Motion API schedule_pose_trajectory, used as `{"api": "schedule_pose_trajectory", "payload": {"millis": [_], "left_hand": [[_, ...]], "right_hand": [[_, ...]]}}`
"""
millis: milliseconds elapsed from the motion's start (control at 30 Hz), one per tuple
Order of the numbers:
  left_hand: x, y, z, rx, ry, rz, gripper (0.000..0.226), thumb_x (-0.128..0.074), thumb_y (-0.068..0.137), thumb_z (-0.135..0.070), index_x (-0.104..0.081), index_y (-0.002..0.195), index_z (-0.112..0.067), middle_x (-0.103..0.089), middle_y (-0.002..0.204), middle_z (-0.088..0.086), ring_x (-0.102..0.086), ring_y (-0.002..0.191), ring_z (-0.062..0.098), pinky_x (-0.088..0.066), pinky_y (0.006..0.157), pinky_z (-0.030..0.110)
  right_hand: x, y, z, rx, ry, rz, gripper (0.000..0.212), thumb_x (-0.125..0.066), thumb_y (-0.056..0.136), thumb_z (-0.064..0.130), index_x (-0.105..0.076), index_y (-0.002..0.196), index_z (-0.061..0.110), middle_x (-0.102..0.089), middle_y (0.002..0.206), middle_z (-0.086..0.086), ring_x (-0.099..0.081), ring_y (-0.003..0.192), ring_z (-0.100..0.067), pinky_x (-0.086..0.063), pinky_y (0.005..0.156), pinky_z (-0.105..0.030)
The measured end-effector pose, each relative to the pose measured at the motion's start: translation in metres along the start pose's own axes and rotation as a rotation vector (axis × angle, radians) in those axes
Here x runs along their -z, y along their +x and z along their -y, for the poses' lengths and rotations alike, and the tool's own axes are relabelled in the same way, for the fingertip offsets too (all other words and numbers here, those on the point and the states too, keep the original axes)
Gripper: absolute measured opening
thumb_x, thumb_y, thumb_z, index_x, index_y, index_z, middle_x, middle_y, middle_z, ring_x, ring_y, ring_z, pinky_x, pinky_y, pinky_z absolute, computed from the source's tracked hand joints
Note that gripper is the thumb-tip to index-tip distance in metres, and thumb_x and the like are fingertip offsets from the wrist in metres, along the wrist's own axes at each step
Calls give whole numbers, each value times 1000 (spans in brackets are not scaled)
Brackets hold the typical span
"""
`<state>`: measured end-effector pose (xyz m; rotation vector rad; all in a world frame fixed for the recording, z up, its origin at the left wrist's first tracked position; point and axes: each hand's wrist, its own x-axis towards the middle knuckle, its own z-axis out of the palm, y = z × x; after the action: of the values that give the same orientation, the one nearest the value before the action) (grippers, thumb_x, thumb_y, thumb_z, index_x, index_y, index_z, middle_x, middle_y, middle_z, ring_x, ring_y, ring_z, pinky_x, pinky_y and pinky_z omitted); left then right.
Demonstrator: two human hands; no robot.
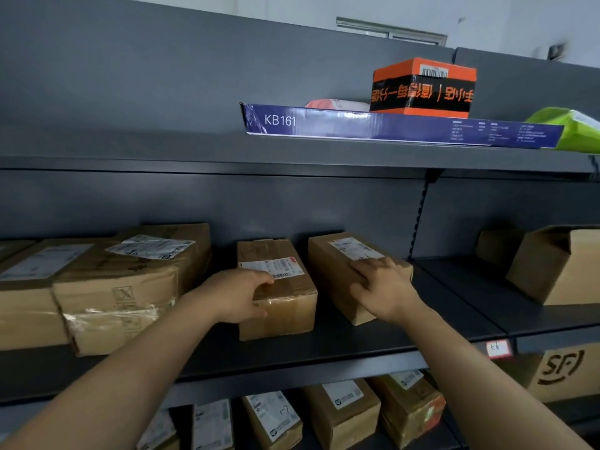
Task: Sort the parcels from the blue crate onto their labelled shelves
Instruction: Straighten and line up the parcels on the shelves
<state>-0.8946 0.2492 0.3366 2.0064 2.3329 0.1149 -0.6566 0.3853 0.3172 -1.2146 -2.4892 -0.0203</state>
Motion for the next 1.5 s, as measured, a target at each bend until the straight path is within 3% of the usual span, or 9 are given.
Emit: {"api": "schedule_pose_trajectory", "payload": {"millis": [267, 500, 900, 1167, 1333, 1433, 1500], "left_hand": [[8, -5, 16, 26, 63, 81, 72, -61, 89, -29, -22, 149, -35, -29, 154, -1, -35, 135, 19, -36, 105, 26], [7, -1, 25, 68, 38, 59, 80, -71, 78, -50, -32, 146, -34, -34, 152, -3, -37, 134, 18, -36, 106, 26], [2, 13, 39, 70, -38, 87, 75, -74, 80, -32, -36, 144, -33, -30, 153, -3, -32, 138, 17, -28, 111, 26], [-7, 12, 42, 88, -61, 68, 74, -72, 82, -35, -33, 145, -37, -27, 155, -3, -28, 140, 18, -26, 115, 32], [-7, 7, 37, 81, -78, 55, 74, -68, 86, -33, -27, 148, -31, -23, 157, -3, -24, 142, 18, -21, 116, 27], [-5, -5, 29, 73, -116, -2, 75, -64, 89, -38, -21, 151, -30, -23, 157, -1, -25, 142, 19, -23, 113, 27], [-6, -22, 23, 27, -145, -151, 65, -58, 92, -38, -28, 149, -29, -31, 154, 0, -32, 138, 18, -29, 112, 29]], "right_hand": [[-4, 7, 28, 113, 4, 3, 59, -53, 84, 34, -40, 141, 26, -53, 135, 0, -34, 127, -25, -27, 103, -32], [-9, 11, 36, 142, 62, -8, 55, -59, 84, 49, -46, 135, 35, -45, 137, 10, -28, 130, -16, -17, 110, -43], [-25, 24, 40, 189, 97, -35, 53, -55, 87, 51, -43, 137, 38, -43, 137, 13, -26, 130, -14, -21, 110, -44], [-28, 24, 46, 175, 60, -35, 52, -51, 89, 52, -41, 138, 39, -40, 140, 13, -26, 131, -16, -23, 109, -43], [-27, 22, 50, 180, 60, -51, 52, -51, 89, 51, -41, 138, 37, -40, 143, 9, -27, 133, -17, -22, 110, -42], [-26, 15, 55, 200, 68, -123, 54, -51, 91, 47, -40, 140, 28, -41, 144, 3, -31, 134, -19, -18, 114, -38], [-27, 6, 63, 209, 150, -202, 51, -53, 92, 41, -44, 139, 22, -44, 143, 0, -36, 133, -20, -20, 112, -34]]}}
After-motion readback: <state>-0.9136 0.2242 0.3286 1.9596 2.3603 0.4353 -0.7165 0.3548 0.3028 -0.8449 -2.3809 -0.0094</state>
